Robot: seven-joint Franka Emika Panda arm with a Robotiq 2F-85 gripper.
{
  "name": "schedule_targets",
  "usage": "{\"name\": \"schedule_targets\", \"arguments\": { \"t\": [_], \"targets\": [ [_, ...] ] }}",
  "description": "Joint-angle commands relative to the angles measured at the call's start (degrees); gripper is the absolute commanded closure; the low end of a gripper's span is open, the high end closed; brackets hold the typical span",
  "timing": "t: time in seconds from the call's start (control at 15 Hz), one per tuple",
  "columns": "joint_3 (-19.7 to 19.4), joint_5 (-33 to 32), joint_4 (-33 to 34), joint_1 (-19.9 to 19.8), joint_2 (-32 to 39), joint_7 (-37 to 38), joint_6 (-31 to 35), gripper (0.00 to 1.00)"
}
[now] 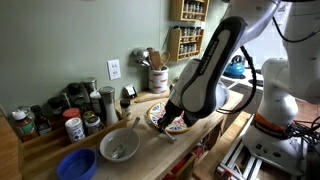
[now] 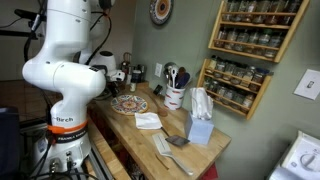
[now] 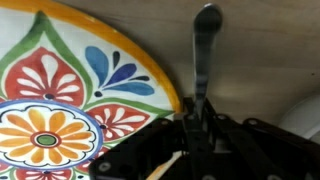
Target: Put the silver fork on the left side of the counter.
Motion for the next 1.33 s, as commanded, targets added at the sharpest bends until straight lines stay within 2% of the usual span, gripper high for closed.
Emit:
{"name": "schedule_targets", "arguments": {
  "t": [0.0, 0.53, 0.6, 1.27],
  "targets": [
    [-4.5, 1.0, 2.5, 4.0, 3.4, -1.1, -1.3, 0.98],
    [-16.7, 1.2, 6.5, 16.7, 7.0, -0.3, -2.3, 0.98],
    [-18.1, 1.1, 6.8, 18.3, 7.2, -0.2, -2.6, 0.72],
    [-33.6, -0.1, 7.7, 35.9, 8.0, 2.7, -4.7, 0.00]
  ]
}}
